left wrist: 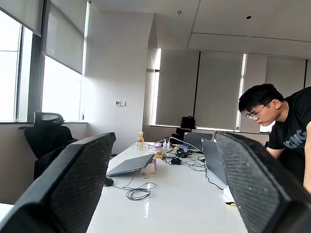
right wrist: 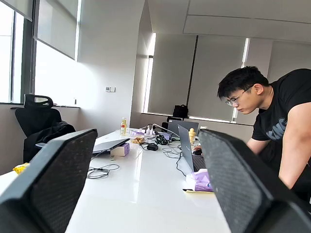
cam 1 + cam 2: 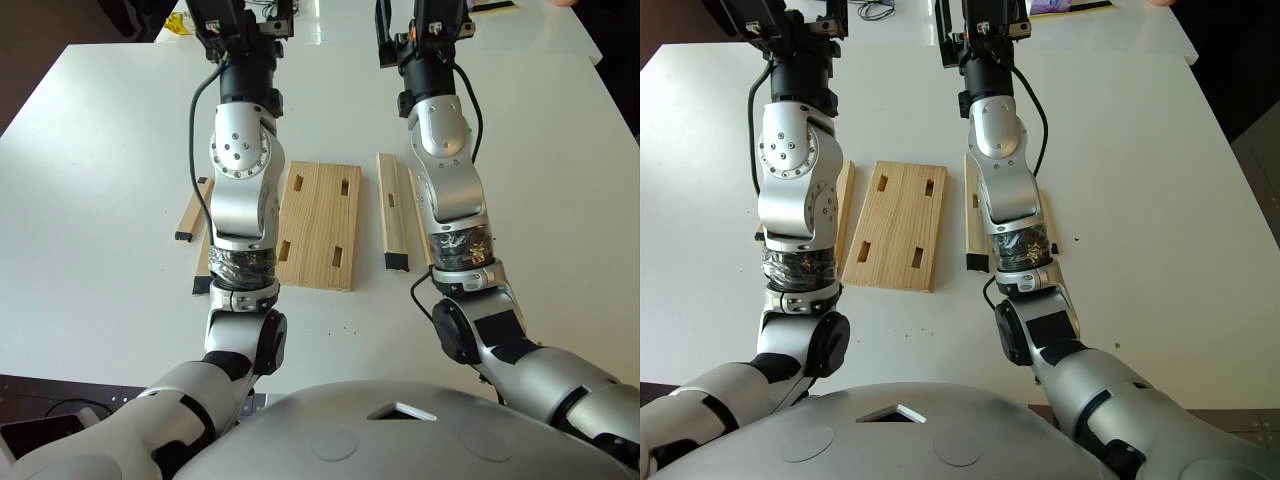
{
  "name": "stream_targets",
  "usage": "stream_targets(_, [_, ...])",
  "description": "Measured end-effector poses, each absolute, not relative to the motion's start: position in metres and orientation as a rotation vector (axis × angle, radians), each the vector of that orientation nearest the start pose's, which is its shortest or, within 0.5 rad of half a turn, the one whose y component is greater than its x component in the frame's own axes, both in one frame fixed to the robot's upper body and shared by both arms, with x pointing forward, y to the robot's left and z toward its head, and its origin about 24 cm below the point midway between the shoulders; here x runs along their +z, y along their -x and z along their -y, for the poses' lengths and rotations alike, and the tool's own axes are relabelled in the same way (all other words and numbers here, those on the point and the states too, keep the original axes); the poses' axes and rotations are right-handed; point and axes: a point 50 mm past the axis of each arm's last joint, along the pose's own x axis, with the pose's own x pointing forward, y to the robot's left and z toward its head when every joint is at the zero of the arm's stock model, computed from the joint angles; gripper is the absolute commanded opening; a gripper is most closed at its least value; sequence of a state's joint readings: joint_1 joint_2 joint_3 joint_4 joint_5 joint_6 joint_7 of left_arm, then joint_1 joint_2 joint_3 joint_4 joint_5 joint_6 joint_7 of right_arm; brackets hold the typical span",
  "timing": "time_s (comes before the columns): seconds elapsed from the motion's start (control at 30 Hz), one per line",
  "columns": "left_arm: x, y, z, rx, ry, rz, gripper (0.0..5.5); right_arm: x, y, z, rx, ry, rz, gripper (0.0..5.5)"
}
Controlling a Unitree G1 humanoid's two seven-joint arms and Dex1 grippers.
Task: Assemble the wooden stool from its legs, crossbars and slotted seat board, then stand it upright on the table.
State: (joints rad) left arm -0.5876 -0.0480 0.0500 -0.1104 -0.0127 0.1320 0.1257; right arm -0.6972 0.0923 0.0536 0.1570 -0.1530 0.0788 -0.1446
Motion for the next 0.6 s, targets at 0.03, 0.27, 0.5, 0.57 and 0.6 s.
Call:
stream_targets(0.03, [0.2178, -0.3191, -0.1109, -0.012, 0.104, 0.535, 3.79, 0.2038, -0.343, 0.0639, 0.088, 0.073, 0.457, 3.83])
stream_targets(0.27, [0.2186, -0.32, -0.1066, -0.019, 0.111, 0.553, 3.79, 0.2094, -0.3473, 0.0623, 0.089, 0.061, 0.485, 3.83])
stream_targets(0.5, [0.2181, -0.3183, -0.102, -0.025, 0.108, 0.564, 3.79, 0.2076, -0.3458, 0.0579, 0.103, 0.077, 0.489, 3.83])
stream_targets(0.57, [0.2168, -0.3182, -0.103, -0.017, 0.106, 0.562, 3.79, 0.2065, -0.3453, 0.0567, 0.109, 0.079, 0.487, 3.83])
stream_targets(0.6, [0.2156, -0.318, -0.1033, -0.012, 0.105, 0.558, 3.79, 0.2061, -0.345, 0.0558, 0.113, 0.081, 0.486, 3.83])
